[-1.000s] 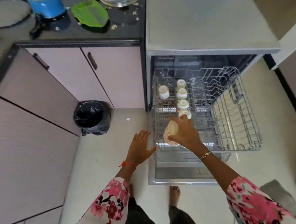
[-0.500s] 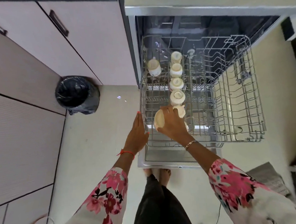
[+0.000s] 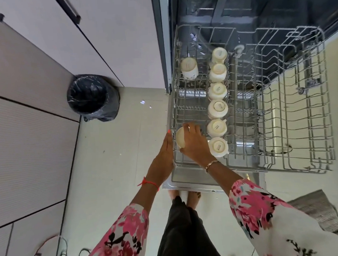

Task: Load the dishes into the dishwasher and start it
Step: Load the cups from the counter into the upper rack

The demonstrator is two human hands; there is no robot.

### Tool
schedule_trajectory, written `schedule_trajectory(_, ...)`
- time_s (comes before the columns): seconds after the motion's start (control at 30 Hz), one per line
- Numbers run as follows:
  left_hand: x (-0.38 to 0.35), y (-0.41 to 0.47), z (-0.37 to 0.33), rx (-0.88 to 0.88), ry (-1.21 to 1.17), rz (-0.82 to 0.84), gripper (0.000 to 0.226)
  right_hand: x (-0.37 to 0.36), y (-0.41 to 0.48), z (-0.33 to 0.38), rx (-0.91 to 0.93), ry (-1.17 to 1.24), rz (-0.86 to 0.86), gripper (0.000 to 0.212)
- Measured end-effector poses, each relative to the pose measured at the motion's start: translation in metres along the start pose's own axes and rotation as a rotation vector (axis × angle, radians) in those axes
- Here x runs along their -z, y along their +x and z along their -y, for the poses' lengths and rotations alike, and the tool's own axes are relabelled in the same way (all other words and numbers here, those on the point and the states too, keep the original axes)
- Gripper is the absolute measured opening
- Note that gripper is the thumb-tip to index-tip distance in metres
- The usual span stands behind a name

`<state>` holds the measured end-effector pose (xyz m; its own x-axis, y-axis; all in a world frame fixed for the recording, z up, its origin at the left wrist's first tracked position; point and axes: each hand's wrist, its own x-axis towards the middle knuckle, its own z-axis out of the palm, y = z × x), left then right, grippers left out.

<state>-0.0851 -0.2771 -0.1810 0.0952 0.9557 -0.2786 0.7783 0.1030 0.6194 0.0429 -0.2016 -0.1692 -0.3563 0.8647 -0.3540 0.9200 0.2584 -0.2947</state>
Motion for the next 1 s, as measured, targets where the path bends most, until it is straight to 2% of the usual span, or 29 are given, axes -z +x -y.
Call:
schedule_trajectory(0.13, -0.003, 0.000, 0.002, 0.000, -0.011, -0.015, 0.096, 0.004, -0.003, -0.003, -0.014, 0.015, 0.083, 0.095)
schedule_trajectory(0.27, 0.015, -0.003, -0.010, -0.034, 0.033, -0.014, 0.073, 0.020, -0.004, 0.001, -0.023, 0.041, 0.176, 0.101)
schedule_trajectory(0.43, 0.068, -0.022, -0.005, -0.013, 0.091, -0.054, 0.058, 0.074, 0.003, 0.033, 0.060, 0.113, 0.072, 0.080)
schedule_trajectory(0.67, 0.187, -0.038, 0.039, 0.112, 0.086, -0.269, 0.046, 0.135, 0.043, 0.144, 0.300, -0.039, 0.064, 0.052)
schedule_trajectory(0.83, 0.293, -0.030, 0.116, 0.205, 0.076, -0.398, 0.042, 0.143, 0.103, 0.246, 0.368, -0.161, 0.089, 0.040)
schedule_trajectory(1.0, 0.410, -0.020, 0.197, 0.269, 0.109, -0.453, 0.051, 0.165, 0.169, 0.353, 0.370, -0.092, 0.047, 0.036)
